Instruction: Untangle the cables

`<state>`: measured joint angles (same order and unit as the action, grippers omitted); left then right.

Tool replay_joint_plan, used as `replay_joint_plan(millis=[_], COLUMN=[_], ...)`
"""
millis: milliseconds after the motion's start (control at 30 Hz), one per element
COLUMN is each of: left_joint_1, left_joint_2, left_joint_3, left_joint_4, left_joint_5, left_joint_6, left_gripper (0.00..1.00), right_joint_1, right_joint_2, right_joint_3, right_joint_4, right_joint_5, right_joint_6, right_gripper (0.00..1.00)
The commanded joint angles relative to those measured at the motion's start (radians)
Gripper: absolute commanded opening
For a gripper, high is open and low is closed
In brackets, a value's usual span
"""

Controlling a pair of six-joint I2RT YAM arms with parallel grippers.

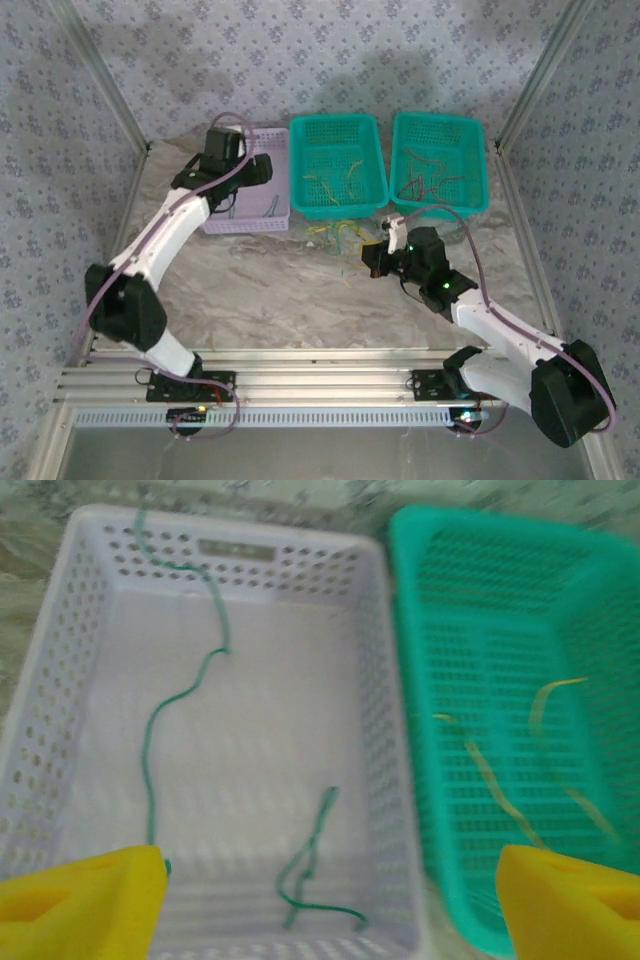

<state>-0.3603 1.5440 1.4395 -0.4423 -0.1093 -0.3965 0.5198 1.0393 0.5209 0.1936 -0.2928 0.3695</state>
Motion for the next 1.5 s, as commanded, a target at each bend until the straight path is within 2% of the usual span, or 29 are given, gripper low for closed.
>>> replay_joint_plan(millis=[0, 200, 400, 500, 833, 1233, 1467], left_joint_1=[-0.05, -0.177, -0.198, -0.213, -0.241, -0.253, -0.283], left_joint_2=[-0.054, -0.107, -0.164, -0.165, -0.111, -0.07, -0.046], left_joint_3=[-0.06, -0.134, -0.224, -0.23, -0.242, -0.226, -0.182], left_joint_4=[-0.048, -0.094, -0.082, -0.076, -0.019, -0.067, -0.132], left_joint_5=[0.142, 0.267, 0.412, 0.446, 0.509, 0.499, 0.458], left_joint_6=[-0.098, -0.124, -0.111, -0.107, -0.143, -0.092, -0.035], left_gripper=[0.86, 0.86, 0.86, 0.86, 0.82, 0.56, 0.49], right_joint_1=[0.007, 0.006, 0.007, 0.008, 0.016, 0.027, 0.028], right_joint_2=[-0.016, -0.015, -0.016, -0.004, -0.003, -0.002, 0.004], right_joint_3=[-0.008, -0.009, -0.013, -0.007, -0.007, -0.007, -0.001], right_joint_4=[0.052, 0.057, 0.065, 0.069, 0.073, 0.079, 0.079], right_joint_5=[0.002, 0.002, 0.002, 0.0, -0.01, -0.034, -0.049], right_joint_6=[-0.001, -0.002, 0.0, 0.0, 0.002, -0.003, -0.004], right_gripper=[0.0, 0.0, 0.0, 0.0, 0.0, 0.0, 0.0])
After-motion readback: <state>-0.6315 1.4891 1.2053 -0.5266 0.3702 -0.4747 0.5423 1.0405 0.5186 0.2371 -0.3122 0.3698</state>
